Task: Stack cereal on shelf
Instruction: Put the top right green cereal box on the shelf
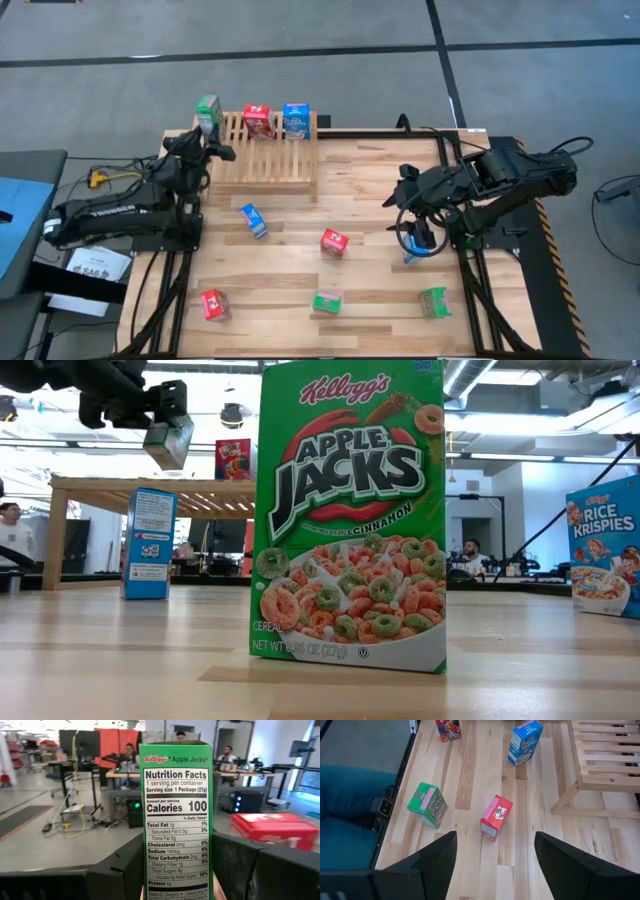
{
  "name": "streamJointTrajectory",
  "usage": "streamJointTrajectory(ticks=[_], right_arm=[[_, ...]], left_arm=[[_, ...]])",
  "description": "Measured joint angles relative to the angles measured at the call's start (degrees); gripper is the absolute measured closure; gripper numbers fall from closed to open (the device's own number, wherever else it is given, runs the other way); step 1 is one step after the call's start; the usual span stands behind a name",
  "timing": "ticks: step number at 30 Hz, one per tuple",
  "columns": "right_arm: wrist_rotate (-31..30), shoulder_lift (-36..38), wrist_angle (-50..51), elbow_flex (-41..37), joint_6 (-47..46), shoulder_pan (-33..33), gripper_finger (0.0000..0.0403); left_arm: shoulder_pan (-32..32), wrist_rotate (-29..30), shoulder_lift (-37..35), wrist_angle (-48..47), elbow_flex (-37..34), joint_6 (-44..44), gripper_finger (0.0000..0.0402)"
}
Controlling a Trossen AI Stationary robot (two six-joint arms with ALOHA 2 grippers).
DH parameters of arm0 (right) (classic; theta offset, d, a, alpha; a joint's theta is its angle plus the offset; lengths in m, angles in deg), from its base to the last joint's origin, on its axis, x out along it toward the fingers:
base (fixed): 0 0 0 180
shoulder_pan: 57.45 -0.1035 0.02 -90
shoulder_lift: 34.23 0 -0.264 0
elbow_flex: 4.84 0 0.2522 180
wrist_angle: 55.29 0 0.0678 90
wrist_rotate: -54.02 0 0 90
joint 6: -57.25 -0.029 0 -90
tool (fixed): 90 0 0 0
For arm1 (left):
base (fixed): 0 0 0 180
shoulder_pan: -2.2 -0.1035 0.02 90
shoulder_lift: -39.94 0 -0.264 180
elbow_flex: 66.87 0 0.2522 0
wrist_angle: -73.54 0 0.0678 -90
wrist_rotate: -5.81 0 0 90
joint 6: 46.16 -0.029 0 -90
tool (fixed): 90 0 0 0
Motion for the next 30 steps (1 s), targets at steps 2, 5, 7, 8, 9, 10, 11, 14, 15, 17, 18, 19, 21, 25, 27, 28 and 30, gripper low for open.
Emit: streamJointTrajectory(ticks=[2, 5, 7, 8, 9, 10, 11, 14, 15, 17, 18, 19, 21, 25, 27, 28, 30], right_arm=[[0.0, 0.0, 0.0, 0.0, 0.0, 0.0, 0.011], [0.0, 0.0, 0.01, 0.0, 0.0, 0.0, 0.011], [0.0, 0.0, 0.02, 0.0, 0.0, 0.0, 0.011], [0.0, 0.0, 0.0, 0.0, 0.0, 0.0, 0.011], [0.0, 0.0, 0.02, 0.0, -0.02, 0.0, 0.011], [0.0, 0.0, 0.02, 0.0, 0.0, 0.0, 0.011], [0.0, 0.0, 0.0, 0.0, -0.02, 0.0, 0.011], [0.0, 0.0, 0.01, -0.02, -0.02, 0.0, 0.011], [0.0, 0.0, 0.02, -0.02, -0.02, 0.02, 0.011], [0.0, 0.0, 0.02, -0.02, -0.02, 0.0, 0.011], [0.0, 0.0, 0.02, -0.02, -0.02, 0.0, 0.011], [0.0, 0.0, 0.02, -0.02, -0.02, 0.0, 0.011], [0.0, 0.0, 0.02, -0.02, -0.03, 0.01, 0.011], [0.0, 0.0, 0.0, -0.02, -0.02, 0.0, 0.011], [0.0, 0.0, 0.01, -0.02, -0.04, 0.0, 0.011], [-0.02, 0.0, 0.02, -0.02, -0.02, 0.0, 0.011], [0.0, 0.0, 0.02, -0.02, -0.04, 0.0, 0.011]], left_arm=[[-1.32, -0.07, 0.02, -0.53, 0.0, 0.59, 0.0223], [-2.95, -0.27, 0.02, -0.73, 0.0, 1.05, 0.0223], [-4.07, -2.68, 0.02, -1.36, 0.0, 1.14, 0.0223], [-4.69, -4.48, 0.02, -1.76, 0.0, 1.13, 0.0223], [-5.33, -6.05, 0.03, -2.05, 0.0, 1.15, 0.0223], [-6.05, -7.31, 0.09, -2.21, 0.0, 1.11, 0.0223], [-6.81, -7.84, 0.43, -2.23, 0.0, 1.08, 0.0223], [-9.02, -7.97, 1.59, -2.36, 0.0, 2.14, 0.0223], [-9.64, -8.09, 1.97, -2.39, 0.0, 2.54, 0.0223], [-10.69, -9.5, 2.93, -2.27, 0.0, 3.4, 0.0223], [-11.12, -10.05, 3.54, -2.27, 0.0, 3.99, 0.0223], [-11.51, -10.55, 4.21, -2.3, 0.0, 4.72, 0.0223], [-12.29, -10.52, 5.51, -2.13, 0.0, 5.86, 0.0223], [-13.75, -10.51, 8.36, -2.01, 0.0, 6.65, 0.0223], [-14.22, -10.5, 9.64, -1.43, 0.0, 6.86, 0.0223], [-14.47, -10.51, 10.19, -0.92, 0.0, 7.04, 0.0223], [-14.91, -10.49, 11.15, 0.5, 0.0, 7.09, 0.0223]])
